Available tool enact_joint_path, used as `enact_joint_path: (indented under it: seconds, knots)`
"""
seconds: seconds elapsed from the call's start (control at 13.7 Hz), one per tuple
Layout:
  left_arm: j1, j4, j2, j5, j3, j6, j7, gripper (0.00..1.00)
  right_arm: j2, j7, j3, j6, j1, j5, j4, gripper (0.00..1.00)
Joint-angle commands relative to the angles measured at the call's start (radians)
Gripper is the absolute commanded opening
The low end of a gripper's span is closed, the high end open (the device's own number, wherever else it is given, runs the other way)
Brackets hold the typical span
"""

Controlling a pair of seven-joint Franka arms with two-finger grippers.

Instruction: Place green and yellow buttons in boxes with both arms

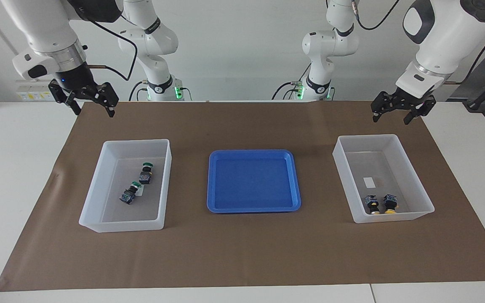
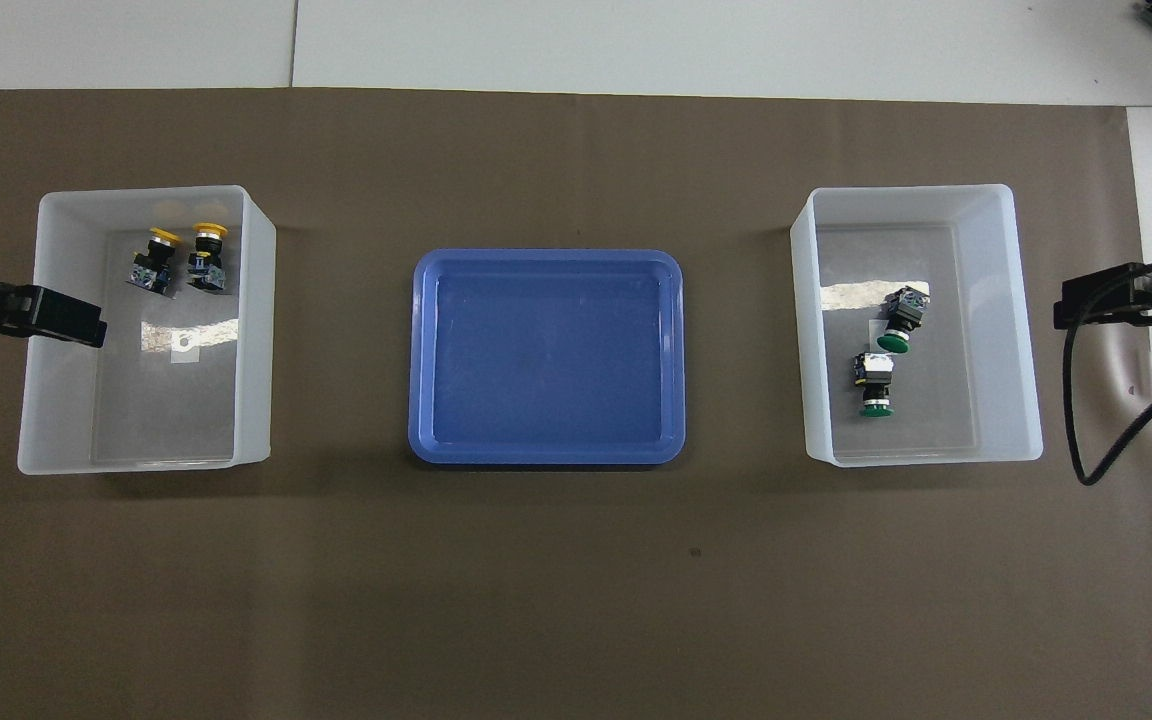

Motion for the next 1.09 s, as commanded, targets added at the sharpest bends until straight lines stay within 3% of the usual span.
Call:
enact_joint_path:
  seconds: [0.0, 1.02]
  knots:
    - [-0.015, 0.011, 0.002, -0.009, 0.012, -0.019, 0.002, 1.0, -0.014, -0.032, 0.012, -0.008, -0.016, 0.001, -0.007, 1.0]
    - [-0.002, 0.005, -0.024, -0.011, 0.018, -0.039, -0.018, 1.0, -0.02, -0.11, 0.012, -0.07, -0.013, -0.019, -0.014, 1.0]
